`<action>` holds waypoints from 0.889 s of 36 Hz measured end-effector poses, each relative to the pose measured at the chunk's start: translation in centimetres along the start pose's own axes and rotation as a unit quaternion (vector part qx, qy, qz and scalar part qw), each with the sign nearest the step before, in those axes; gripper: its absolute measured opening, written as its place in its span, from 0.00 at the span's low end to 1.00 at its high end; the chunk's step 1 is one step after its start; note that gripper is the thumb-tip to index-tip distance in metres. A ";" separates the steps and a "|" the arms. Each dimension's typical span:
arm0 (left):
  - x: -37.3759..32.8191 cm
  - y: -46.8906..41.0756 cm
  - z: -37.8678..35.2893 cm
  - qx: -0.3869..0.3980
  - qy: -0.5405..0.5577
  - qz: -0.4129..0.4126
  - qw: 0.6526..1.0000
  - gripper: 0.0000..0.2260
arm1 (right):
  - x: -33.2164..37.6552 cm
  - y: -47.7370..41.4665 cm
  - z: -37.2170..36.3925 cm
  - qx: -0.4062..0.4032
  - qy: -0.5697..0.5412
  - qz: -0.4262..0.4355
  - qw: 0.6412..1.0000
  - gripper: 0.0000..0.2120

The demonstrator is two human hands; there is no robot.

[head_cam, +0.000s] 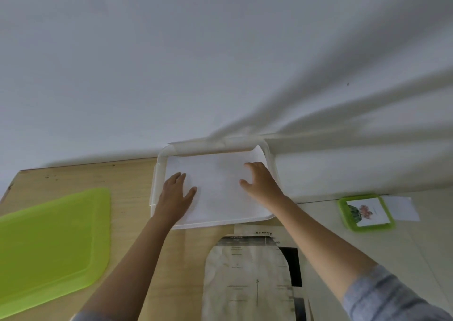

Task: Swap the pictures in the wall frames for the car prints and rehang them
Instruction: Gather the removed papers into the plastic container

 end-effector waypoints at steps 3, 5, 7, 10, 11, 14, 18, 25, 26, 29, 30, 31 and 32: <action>-1.4 2.8 0.3 -0.040 0.027 -0.035 0.998 0.24 | 0.2 2.4 1.7 -0.039 -0.027 0.022 0.999 0.23; -1.9 4.4 0.1 -0.047 0.033 -0.049 0.997 0.22 | 0.2 4.2 2.2 -0.058 -0.045 0.034 0.997 0.22; -2.2 5.8 -0.2 -0.052 0.036 -0.061 0.996 0.21 | -0.2 6.0 2.3 -0.078 -0.058 0.040 0.994 0.21; -2.5 8.0 -1.0 -0.073 0.038 -0.089 0.993 0.20 | -1.1 9.0 1.7 -0.124 -0.070 0.042 0.989 0.19; -2.5 8.9 -1.4 -0.082 0.040 -0.098 0.991 0.19 | -1.5 10.2 1.3 -0.143 -0.079 0.042 0.986 0.18; -1.8 11.8 -3.2 -0.090 0.046 -0.128 0.987 0.18 | -3.0 14.1 -0.7 -0.175 -0.115 0.029 0.977 0.17; 0.9 16.4 -7.4 -0.039 0.029 -0.156 0.986 0.31 | -5.6 19.1 -5.1 -0.199 -0.173 -0.054 0.963 0.19; 5.2 22.6 -14.5 0.096 -0.140 -0.232 0.958 0.40 | -6.8 23.8 -11.2 -0.090 -0.233 -0.184 0.951 0.17; 5.1 22.9 -14.9 0.105 -0.155 -0.226 0.956 0.41 | -6.7 24.2 -11.7 -0.088 -0.228 -0.186 0.952 0.18; 3.8 23.1 -15.5 0.114 -0.166 -0.221 0.954 0.42 | -7.0 25.0 -12.5 -0.112 -0.230 -0.173 0.951 0.23; 3.3 23.0 -15.8 0.119 -0.160 -0.225 0.954 0.43 | -7.0 25.4 -12.6 -0.123 -0.237 -0.175 0.948 0.25; 2.7 22.9 -16.1 0.124 -0.154 -0.227 0.954 0.44 | -6.9 25.8 -12.6 -0.138 -0.249 -0.171 0.943 0.24; 2.2 22.8 -16.3 0.128 -0.148 -0.223 0.955 0.46 | -7.0 26.2 -12.7 -0.153 -0.259 -0.168 0.939 0.23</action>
Point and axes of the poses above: each hand's wrist, its own y-axis away from the middle knuckle, its own z-axis out of the back of the hand, x = y × z, the point moved 2 cm from there along -y, towards the middle knuckle, and after that the axes turned 11 degrees about x, right-handed, at the moved point
